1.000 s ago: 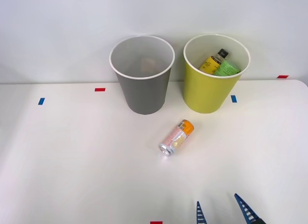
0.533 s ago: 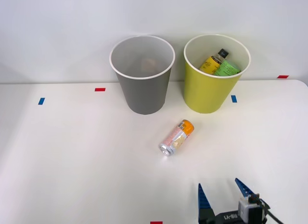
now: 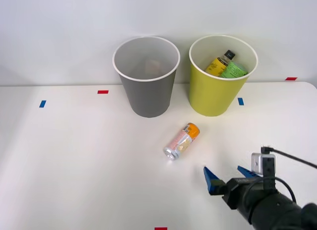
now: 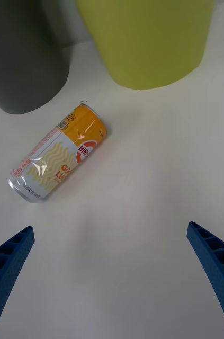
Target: Put cans in the gray bin, plastic bottles in the light green bin
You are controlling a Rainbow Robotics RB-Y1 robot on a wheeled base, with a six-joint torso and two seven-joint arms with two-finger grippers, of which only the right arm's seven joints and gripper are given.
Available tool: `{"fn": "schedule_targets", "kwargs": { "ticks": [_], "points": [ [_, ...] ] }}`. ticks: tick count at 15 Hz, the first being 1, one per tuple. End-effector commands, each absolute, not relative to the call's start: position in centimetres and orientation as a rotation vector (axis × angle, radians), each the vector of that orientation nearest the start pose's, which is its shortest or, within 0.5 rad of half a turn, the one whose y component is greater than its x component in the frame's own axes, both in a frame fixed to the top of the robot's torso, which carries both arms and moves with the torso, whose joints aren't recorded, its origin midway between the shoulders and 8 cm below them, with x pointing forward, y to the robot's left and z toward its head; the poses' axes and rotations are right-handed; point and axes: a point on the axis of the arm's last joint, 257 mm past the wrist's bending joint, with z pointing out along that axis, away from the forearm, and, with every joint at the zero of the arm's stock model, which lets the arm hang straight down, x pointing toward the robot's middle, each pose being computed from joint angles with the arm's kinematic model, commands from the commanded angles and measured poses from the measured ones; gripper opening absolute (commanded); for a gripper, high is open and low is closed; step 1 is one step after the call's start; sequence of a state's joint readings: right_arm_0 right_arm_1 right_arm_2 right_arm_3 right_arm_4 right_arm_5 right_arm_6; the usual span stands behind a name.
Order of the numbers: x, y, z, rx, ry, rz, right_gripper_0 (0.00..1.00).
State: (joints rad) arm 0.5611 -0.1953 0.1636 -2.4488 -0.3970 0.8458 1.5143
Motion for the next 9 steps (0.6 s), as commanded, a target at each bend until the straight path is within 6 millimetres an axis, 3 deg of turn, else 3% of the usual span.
{"fn": "schedule_targets", "kwargs": {
  "ticks": [1,4,9],
  "points": [
    [37.2,-16.1,-21.8,0.250,2.200,0.571,1.00],
    [37.7,-13.7,-20.8,0.457,2.264,0.711,1.00],
    [38.9,-12.3,-20.6,0.477,2.368,0.641,1.00]
  ]
}}
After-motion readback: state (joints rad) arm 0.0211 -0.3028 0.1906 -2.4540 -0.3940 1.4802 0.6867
